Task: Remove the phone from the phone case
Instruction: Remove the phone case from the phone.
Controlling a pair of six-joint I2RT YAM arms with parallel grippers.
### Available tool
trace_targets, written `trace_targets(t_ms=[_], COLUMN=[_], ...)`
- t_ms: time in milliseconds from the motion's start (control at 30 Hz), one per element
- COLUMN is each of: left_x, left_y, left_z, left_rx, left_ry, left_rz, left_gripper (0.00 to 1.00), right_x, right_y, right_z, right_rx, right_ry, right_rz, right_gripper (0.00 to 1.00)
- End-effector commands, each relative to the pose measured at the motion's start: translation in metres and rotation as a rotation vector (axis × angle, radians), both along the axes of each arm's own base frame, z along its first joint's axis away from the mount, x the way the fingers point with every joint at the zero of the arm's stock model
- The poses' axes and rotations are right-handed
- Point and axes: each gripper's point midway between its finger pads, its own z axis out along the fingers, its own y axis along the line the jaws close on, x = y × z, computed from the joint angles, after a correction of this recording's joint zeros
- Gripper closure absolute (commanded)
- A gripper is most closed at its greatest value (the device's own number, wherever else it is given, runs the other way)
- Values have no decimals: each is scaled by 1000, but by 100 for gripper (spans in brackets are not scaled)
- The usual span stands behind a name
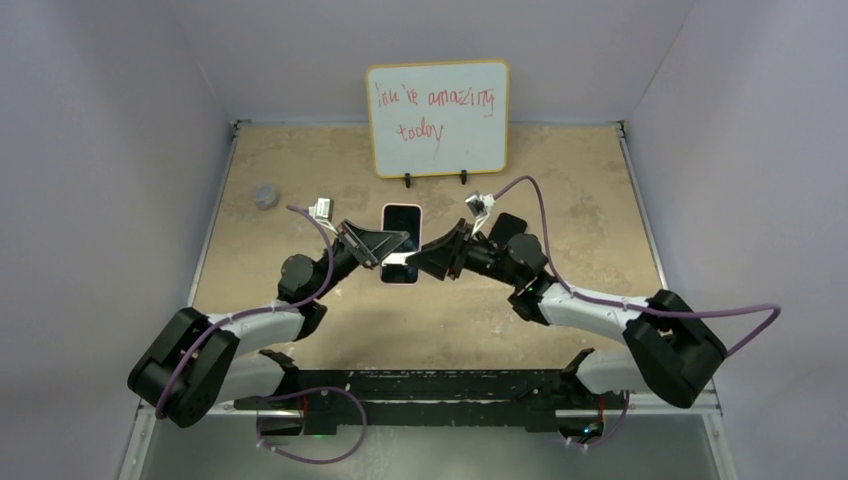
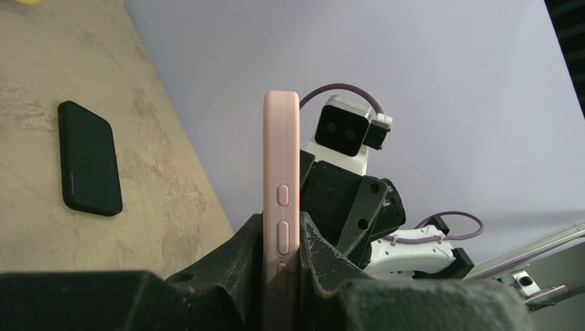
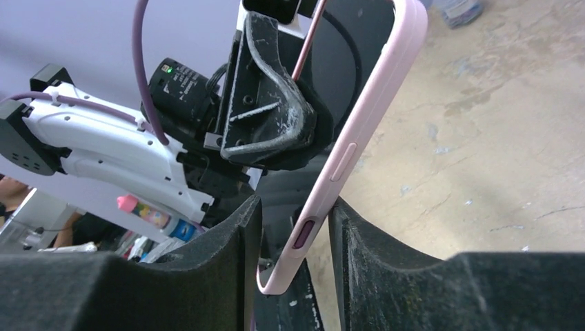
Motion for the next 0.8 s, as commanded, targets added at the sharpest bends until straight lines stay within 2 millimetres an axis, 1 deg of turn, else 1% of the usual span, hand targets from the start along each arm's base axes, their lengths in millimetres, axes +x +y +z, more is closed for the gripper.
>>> trace_targets(t_ms=[0, 133, 167, 300, 333, 367, 467, 533, 567, 600, 667, 733, 767], left_x=[-5, -4, -5, -6, -7, -7, -9, -12, -14, -15, -19, -19, -19], left_y=[4, 6, 5, 2, 2, 1, 0, -1, 0, 1, 3, 6, 8], left_z=[44, 44, 44, 41, 40, 39, 34, 33, 33, 33, 31, 30, 29], left_rx=[-70, -68, -66, -52, -45, -35, 7, 28, 39, 51, 81, 108, 123], left_ry=[-147, -150, -151, -152, -153, -154, -162, -179, -190, -200, -218, -222, -221], left_rz=[3, 11, 8, -17, -28, -39, -91, -129, -149, -169, -210, -226, -231], left_gripper=[100, 100, 100, 100, 100, 100, 99, 91, 85, 78, 67, 60, 58], right_x=[-12, -16, -17, -24, -25, -24, -25, -28, -29, -29, -31, -31, -32], right_y=[8, 11, 11, 11, 11, 11, 12, 12, 12, 11, 10, 8, 8], right_z=[23, 21, 21, 20, 21, 20, 17, 16, 16, 15, 14, 14, 13], right_rx=[74, 82, 85, 78, 74, 62, 15, -9, -18, -27, -42, -60, -70], right_ry=[-25, -18, -17, -2, 3, 8, -1, -7, -8, -9, -13, -16, -21], right_rz=[101, 136, 141, 185, 190, 194, 211, 232, 244, 252, 270, 280, 288], right_gripper=[59, 66, 69, 90, 97, 100, 100, 100, 100, 100, 100, 100, 100])
